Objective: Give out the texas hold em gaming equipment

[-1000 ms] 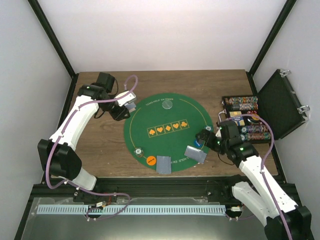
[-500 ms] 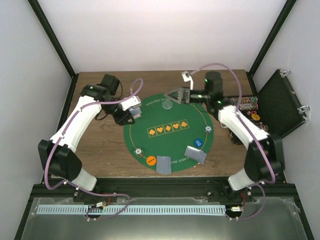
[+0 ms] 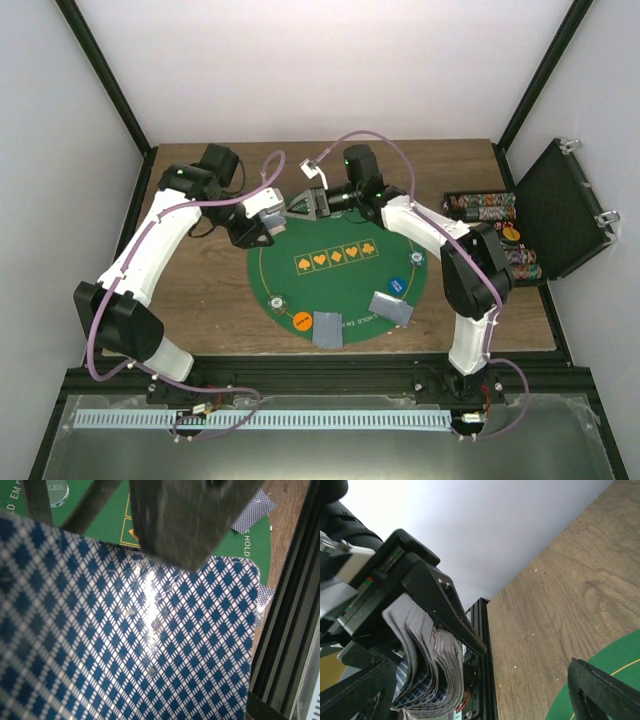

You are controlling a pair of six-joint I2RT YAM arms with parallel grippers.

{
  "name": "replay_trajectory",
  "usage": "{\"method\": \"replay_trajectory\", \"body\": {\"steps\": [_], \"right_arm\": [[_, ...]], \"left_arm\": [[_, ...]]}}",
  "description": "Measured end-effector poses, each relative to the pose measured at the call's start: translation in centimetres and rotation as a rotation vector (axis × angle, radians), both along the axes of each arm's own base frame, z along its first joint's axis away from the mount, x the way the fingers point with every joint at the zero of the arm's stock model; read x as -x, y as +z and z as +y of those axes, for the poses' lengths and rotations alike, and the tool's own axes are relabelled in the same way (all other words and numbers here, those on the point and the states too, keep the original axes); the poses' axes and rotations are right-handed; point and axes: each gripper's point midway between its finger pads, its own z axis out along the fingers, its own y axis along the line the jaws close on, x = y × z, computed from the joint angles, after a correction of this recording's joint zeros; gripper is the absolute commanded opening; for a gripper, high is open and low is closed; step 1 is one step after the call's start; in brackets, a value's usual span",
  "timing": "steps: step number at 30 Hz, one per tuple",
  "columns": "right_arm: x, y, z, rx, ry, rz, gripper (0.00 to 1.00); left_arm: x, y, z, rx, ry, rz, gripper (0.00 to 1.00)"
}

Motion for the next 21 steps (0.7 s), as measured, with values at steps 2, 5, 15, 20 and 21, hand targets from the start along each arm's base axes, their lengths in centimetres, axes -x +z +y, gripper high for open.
{"method": "replay_trajectory", "body": {"steps": [2, 5, 15, 20, 21], "right_arm": [[0.4, -0.4, 0.5, 0.0, 0.021, 0.006, 0.94], [0.9, -0.9, 1.2, -0.001, 0.044, 0.013, 0.94], [0.2, -1.0, 1.9, 0.021, 0.012, -0.01, 0.63], [-0.2, -0.7, 2.0, 0.041, -0.006, -0.043, 0.51], [-0.3, -0.8, 1.9, 0.048, -0.011, -0.045, 0.49]], "left_arm": [[0.0, 0.0, 0.0, 0.002, 0.0, 0.001, 0.44], [0.0, 0.0, 0.0, 0.0, 0.0, 0.003, 0.44], [-0.1, -0.3, 0.0, -0.006, 0.01, 0.011, 0.41], [-0.8, -0.6, 0.4, -0.032, 0.029, -0.011, 0.41], [-0.9, -0.7, 0.5, -0.04, 0.033, -0.014, 0.41]]}}
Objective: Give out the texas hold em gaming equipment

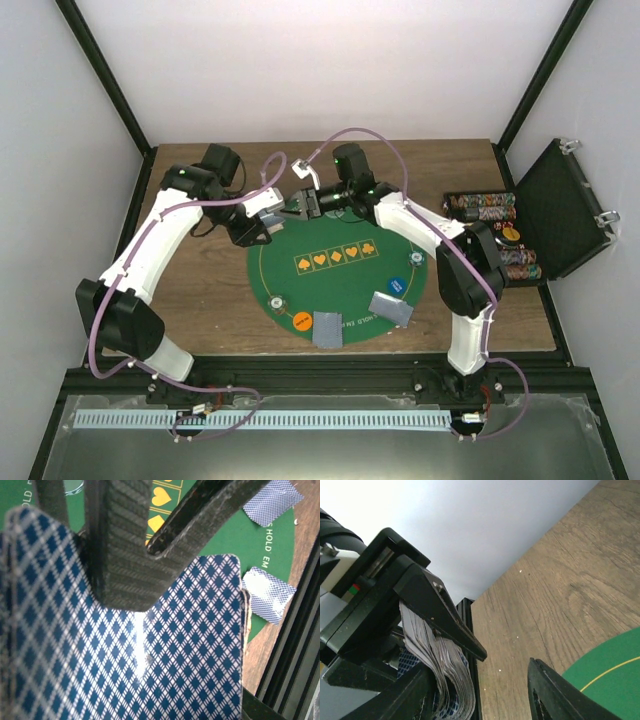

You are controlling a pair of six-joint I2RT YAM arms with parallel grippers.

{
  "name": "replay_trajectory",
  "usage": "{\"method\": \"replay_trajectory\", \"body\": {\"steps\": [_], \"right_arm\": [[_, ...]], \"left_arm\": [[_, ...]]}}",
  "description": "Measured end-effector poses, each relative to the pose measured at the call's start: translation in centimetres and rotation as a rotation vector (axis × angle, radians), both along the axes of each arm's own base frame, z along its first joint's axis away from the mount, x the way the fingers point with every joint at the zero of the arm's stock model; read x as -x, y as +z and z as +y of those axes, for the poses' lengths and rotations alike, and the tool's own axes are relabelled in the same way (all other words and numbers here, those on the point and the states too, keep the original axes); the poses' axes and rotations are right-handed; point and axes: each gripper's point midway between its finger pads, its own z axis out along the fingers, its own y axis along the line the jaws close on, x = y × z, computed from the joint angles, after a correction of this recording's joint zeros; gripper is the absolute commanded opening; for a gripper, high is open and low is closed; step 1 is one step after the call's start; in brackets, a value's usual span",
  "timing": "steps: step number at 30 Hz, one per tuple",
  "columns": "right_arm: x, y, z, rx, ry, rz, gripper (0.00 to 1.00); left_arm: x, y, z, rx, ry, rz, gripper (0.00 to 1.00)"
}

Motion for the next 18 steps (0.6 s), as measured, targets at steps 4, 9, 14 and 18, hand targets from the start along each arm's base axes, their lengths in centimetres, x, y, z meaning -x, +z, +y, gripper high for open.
{"method": "replay_trajectory", "body": {"steps": [4, 9, 14, 18], "right_arm": [[-0.11, -0.7, -0.2, 0.032, -0.019, 0.006, 0.47], [-0.11, -0.81, -0.52, 0.058, -0.039, -0.005, 0.37], [0.15, -0.34, -0.73, 0.059, -0.038, -0.021, 0.23], [0.47, -0.08, -0.73, 0.051, -0.021, -0.01, 0.13]], "left_arm": [[-0.3, -0.56, 0.36, -0.026, 0.009, -0.007, 0.41], [-0.4, -0.77, 0.53, -0.037, 0.013, -0.01, 0.41], [-0.48, -0.81, 0.55, -0.039, 0.013, -0.013, 0.41], [-0.52, -0.96, 0.59, -0.041, 0.016, -0.013, 0.41]]}}
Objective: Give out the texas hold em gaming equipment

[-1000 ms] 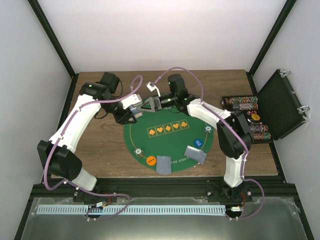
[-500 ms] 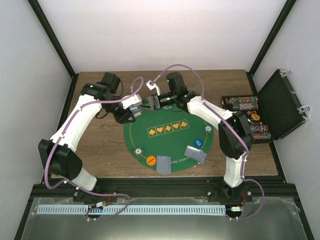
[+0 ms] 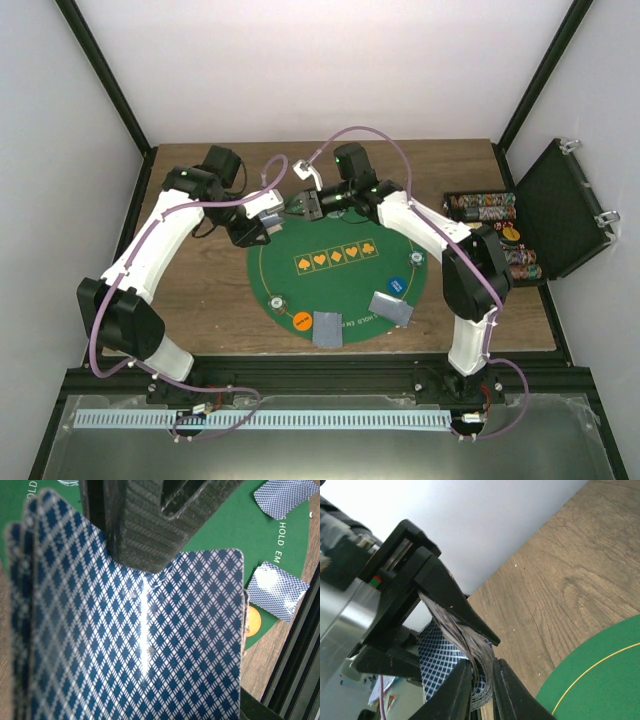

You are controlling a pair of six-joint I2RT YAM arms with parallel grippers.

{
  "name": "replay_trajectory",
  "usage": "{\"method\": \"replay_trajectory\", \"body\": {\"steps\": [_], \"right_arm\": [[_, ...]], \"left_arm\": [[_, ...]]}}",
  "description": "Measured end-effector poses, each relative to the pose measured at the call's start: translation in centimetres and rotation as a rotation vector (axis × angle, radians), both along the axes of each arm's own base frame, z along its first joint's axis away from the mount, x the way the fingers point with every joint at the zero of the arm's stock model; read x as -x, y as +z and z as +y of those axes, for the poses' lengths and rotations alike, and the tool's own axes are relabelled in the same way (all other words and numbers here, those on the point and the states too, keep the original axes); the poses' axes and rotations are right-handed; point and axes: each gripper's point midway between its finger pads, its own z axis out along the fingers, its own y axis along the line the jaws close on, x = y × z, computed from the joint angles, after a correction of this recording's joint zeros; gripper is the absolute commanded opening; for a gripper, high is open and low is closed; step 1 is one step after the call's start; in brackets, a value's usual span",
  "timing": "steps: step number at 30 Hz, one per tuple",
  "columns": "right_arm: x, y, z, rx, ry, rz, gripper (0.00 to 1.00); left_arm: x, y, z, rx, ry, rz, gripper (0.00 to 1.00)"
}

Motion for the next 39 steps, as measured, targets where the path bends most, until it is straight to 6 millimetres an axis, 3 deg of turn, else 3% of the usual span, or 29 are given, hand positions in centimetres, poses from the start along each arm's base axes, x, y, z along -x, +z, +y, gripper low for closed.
{"method": "replay_trajectory", "body": {"steps": [5, 10, 15, 19, 24, 32, 36, 39], "right_arm": [[0.0, 0.5, 0.0, 0.007, 0.001, -0.002, 0.29], [0.2, 1.0, 0.1, -0.006, 0.016, -0.01, 0.53], [-0.1, 1.2, 0.9, -0.018, 0.021, -0.012, 0.62], [-0.5, 0.3, 1.4, -0.017, 0.019, 0.01, 0.7], [-0.7, -0.7, 1.9, -0.009, 0.021, 0.027, 0.69], [-1.3, -0.4, 1.5, 0.008, -0.018, -0.006, 0.53], [-1.8, 0.0, 0.7, 0.012, -0.041, -0.02, 0.4], [-1.8, 0.1, 0.5, 0.011, -0.04, -0.018, 0.37]], "left_arm": [[0.0, 0.0, 0.0, -0.001, 0.001, 0.0, 0.41], [0.0, 0.0, 0.0, 0.0, 0.001, 0.0, 0.41], [0.0, 0.0, -0.1, 0.003, 0.001, 0.002, 0.41], [0.1, 0.1, -0.3, 0.018, -0.004, 0.006, 0.41], [0.2, 0.2, -0.4, 0.033, -0.002, 0.014, 0.41], [-0.1, 0.3, 0.0, 0.041, 0.021, 0.016, 0.4], [-0.4, 0.4, 0.0, 0.043, 0.027, 0.009, 0.41], [-0.5, 0.4, 0.1, 0.042, 0.031, 0.004, 0.41]]}}
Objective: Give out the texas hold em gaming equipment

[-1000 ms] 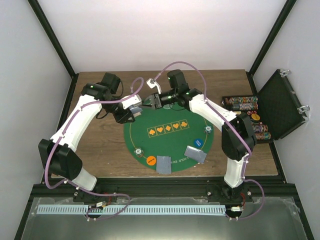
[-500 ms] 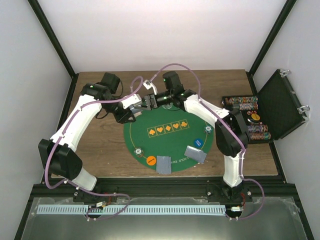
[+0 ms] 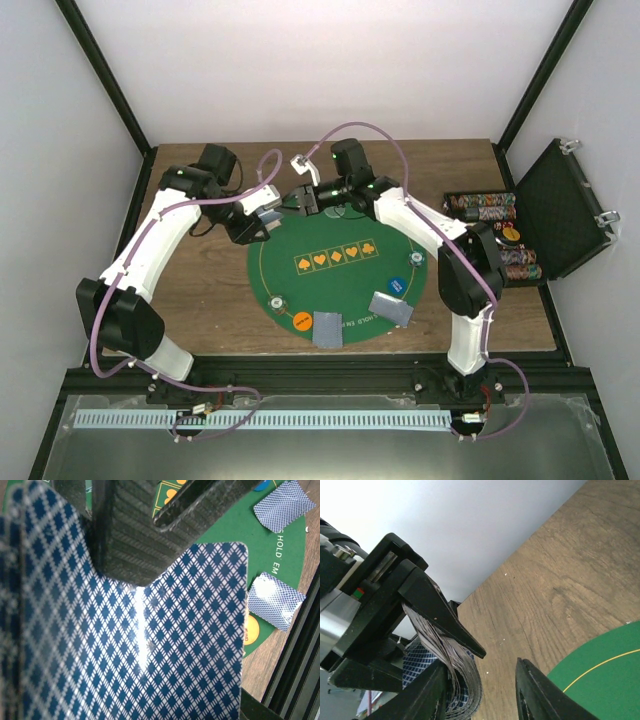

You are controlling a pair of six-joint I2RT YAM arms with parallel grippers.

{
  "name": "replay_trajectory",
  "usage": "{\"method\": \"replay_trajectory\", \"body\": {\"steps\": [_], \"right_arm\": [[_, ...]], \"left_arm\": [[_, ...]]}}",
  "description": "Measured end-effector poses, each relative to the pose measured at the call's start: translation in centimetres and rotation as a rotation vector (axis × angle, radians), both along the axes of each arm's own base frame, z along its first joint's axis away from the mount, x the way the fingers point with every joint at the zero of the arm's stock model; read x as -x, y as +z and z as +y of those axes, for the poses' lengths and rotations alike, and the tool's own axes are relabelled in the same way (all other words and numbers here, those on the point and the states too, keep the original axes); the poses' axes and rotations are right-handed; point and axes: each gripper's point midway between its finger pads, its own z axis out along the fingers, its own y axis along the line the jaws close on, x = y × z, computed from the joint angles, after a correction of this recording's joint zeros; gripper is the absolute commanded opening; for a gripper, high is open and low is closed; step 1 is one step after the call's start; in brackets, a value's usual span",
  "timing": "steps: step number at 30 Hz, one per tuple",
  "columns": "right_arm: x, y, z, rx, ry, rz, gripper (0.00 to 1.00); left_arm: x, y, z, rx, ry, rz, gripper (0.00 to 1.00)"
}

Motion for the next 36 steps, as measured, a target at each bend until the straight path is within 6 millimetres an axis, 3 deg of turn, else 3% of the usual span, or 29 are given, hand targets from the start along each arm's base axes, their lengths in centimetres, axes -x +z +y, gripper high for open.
{"method": "replay_trajectory", "body": {"steps": [4, 9, 14, 18, 24, 36], "right_arm": [[0.1, 0.1, 0.0, -0.001, 0.002, 0.0, 0.46], [0.5, 0.3, 0.1, -0.009, 0.024, 0.001, 0.67], [0.6, 0.6, 0.9, -0.014, 0.041, -0.004, 0.7], [0.4, -0.5, 1.7, -0.003, 0.05, 0.012, 0.71], [0.2, -0.8, 1.7, 0.006, 0.047, 0.007, 0.51], [0.0, -0.2, 0.4, 0.035, -0.006, -0.024, 0.28]], "left_arm": [[0.0, 0.0, 0.0, -0.001, 0.0, -0.001, 0.41], [0.0, 0.0, 0.0, -0.001, 0.0, -0.001, 0.41], [0.0, 0.0, 0.0, 0.002, -0.001, 0.001, 0.4], [0.1, 0.1, -0.2, 0.014, -0.005, 0.004, 0.41], [0.2, 0.0, 0.0, 0.008, 0.001, 0.011, 0.4], [-0.5, -0.1, 0.3, -0.012, 0.014, -0.015, 0.4]]}}
